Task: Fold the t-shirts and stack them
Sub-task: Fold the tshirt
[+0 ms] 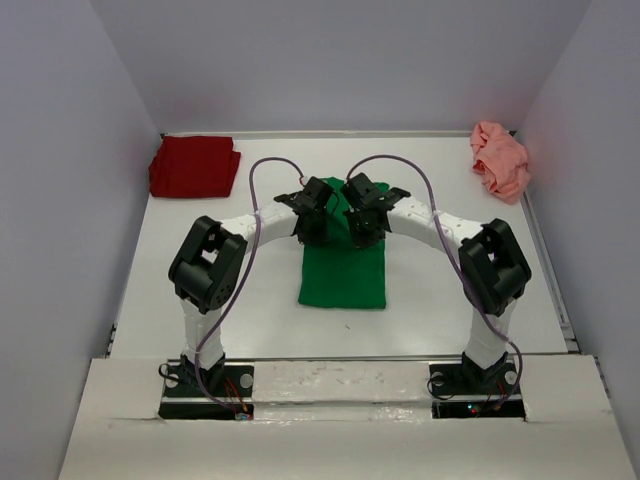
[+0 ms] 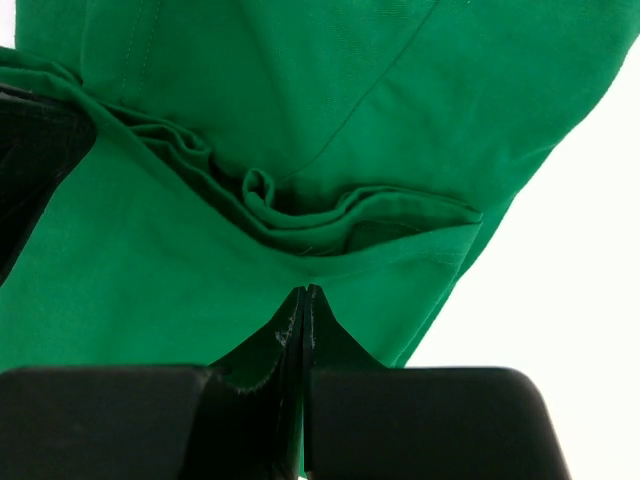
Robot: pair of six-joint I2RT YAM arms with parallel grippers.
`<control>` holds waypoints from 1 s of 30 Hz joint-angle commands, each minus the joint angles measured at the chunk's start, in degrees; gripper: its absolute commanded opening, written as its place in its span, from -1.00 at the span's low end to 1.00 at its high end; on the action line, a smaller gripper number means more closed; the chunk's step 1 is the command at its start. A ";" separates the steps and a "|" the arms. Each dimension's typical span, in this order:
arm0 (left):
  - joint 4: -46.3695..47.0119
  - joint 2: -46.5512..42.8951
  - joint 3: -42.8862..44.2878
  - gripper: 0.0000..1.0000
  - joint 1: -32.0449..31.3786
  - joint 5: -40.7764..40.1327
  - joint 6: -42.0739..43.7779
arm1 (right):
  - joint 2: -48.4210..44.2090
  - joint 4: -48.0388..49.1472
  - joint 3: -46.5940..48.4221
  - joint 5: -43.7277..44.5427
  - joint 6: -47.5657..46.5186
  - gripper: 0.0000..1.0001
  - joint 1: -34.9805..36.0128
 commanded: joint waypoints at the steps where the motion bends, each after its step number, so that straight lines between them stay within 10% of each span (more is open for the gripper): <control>1: 0.59 -3.93 -0.82 -1.00 0.26 0.09 0.30 | 1.74 1.23 1.89 -0.13 0.55 -1.00 0.54; 30: 3.58 -3.76 -6.36 -1.00 1.14 0.79 -0.22 | 13.08 -2.28 6.81 8.93 4.16 -1.00 0.54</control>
